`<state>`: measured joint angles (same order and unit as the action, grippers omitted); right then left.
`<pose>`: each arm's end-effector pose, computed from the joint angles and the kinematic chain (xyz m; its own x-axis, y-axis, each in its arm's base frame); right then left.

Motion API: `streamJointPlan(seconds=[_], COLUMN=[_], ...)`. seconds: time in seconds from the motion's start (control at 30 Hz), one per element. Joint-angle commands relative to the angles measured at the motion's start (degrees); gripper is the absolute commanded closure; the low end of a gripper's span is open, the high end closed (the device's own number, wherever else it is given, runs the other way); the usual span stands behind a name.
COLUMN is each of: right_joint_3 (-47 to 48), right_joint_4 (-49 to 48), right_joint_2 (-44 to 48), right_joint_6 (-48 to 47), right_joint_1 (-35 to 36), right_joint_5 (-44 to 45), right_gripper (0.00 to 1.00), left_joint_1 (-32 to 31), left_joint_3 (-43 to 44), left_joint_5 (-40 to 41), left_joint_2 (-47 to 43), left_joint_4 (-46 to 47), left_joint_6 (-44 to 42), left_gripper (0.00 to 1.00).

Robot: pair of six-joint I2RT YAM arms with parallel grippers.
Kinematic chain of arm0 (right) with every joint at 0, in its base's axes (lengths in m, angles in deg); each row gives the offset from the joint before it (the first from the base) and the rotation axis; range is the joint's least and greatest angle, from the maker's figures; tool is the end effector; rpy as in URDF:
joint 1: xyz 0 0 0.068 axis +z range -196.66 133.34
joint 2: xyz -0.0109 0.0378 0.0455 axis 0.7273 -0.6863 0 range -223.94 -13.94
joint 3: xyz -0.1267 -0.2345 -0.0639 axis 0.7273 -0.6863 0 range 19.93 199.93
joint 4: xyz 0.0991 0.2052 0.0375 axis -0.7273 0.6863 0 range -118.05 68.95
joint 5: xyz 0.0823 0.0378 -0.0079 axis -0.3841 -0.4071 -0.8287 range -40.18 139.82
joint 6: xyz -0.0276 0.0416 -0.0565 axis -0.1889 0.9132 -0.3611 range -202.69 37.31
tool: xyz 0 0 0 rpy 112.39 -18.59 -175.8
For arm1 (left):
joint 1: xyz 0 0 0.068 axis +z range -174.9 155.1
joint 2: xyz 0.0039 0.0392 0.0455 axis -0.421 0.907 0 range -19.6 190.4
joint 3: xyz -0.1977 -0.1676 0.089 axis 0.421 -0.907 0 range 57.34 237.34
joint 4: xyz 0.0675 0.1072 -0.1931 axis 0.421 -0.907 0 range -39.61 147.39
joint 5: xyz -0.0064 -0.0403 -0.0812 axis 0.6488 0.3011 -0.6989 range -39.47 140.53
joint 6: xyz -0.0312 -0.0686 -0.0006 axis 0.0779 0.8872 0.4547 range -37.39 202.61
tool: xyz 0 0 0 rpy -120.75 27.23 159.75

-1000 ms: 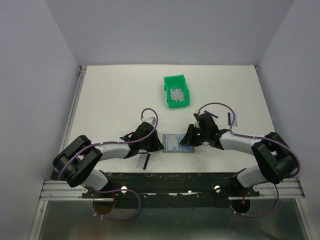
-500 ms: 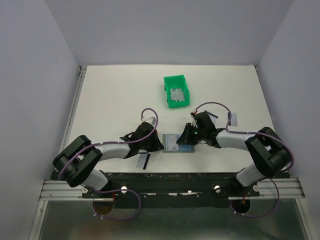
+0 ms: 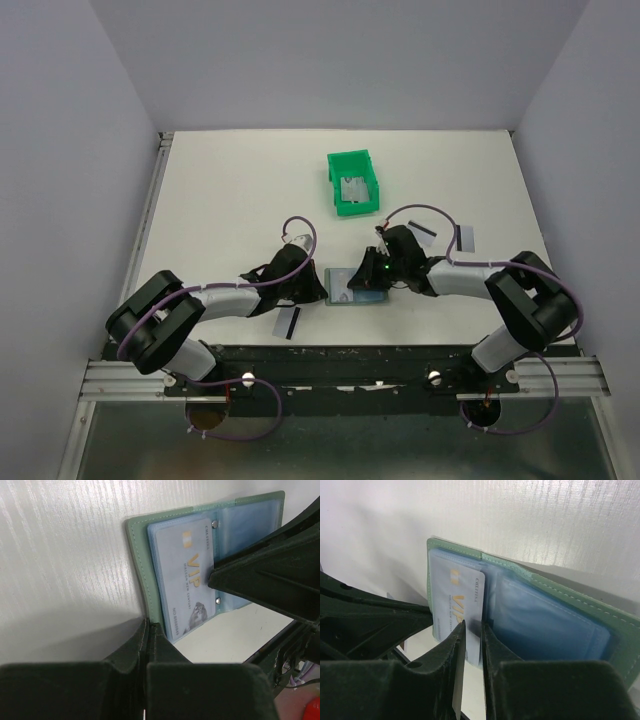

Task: Put the credit cards into the card holder
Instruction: Insert the credit card into the card holder, then move the credit card to the corner of the board.

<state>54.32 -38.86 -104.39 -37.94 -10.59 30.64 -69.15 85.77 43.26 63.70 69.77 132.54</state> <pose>0.2178 0.1845 0.1411 -0.9308 0.1446 -0.3357 -0.1236 0.7397 0.6615 0.1816 -0.1880 0.1454 -0.8923 -0.1906 -0.4092 0.1183 0.7761 -0.6194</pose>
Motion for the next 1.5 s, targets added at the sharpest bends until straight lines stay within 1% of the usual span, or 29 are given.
streamJointPlan(seconds=[0.0, 0.13, 0.3, 0.47, 0.63, 0.73, 0.83, 1.0, 1.27, 1.47], right_joint_3=[1.11, 2.52, 3.14, 2.0, 0.24, -0.55, -1.43, -2.48, -3.98, -3.98], right_joint_4=[3.76, 12.63, 18.89, 19.42, 18.55, 18.45, 18.28, 18.45, 18.9, 19.07], right_joint_2=[3.43, 8.79, 15.21, 18.38, 20.93, 21.9, 23.04, 24.54, 26.56, 26.73], right_joint_6=[-1.41, -4.84, -6.87, -7.14, -5.99, -5.47, -5.38, -5.29, -5.29, -5.29], right_joint_1=[1.37, 1.45, 1.45, 1.45, 1.45, 1.45, 1.54, 1.54, 1.54, 1.54], right_joint_5=[2.11, 8.44, 14.78, 14.09, 12.94, 11.98, 11.53, 11.18, 11.44, 11.45], right_gripper=[0.71, 0.63, 0.6, 0.6, 0.6, 0.6, 0.6, 0.6, 0.6, 0.6], left_joint_1=[0.04, 0.04, 0.04, 0.22, 0.39, 0.57, 0.57, 0.57, 0.22, -1.71], left_joint_3=[0.32, 0.49, 1.98, 4.88, 5.5, 4.8, 4.1, 1.73, -0.65, -2.14], left_joint_5=[-0.64, -0.38, 1.37, 5.06, 14.63, 19.91, 23.43, 23.62, 21.42, 20.72], left_joint_2=[1.16, 0.45, -3.32, -9.82, -15.97, -18.0, -17.48, -16.6, -16.07, -17.3], left_joint_4=[-0.96, -1.83, -5.69, -14.29, -27.3, -33.63, -38.12, -37.09, -35.15, -35.23], left_joint_6=[-1.24, -1.5, -2.91, -5.54, -5.2, -3.27, -1.68, -0.54, 0.43, 3.06], left_gripper=[1.0, 1.0, 1.0, 1.0, 1.0, 0.99, 0.98, 0.99, 0.99, 1.0])
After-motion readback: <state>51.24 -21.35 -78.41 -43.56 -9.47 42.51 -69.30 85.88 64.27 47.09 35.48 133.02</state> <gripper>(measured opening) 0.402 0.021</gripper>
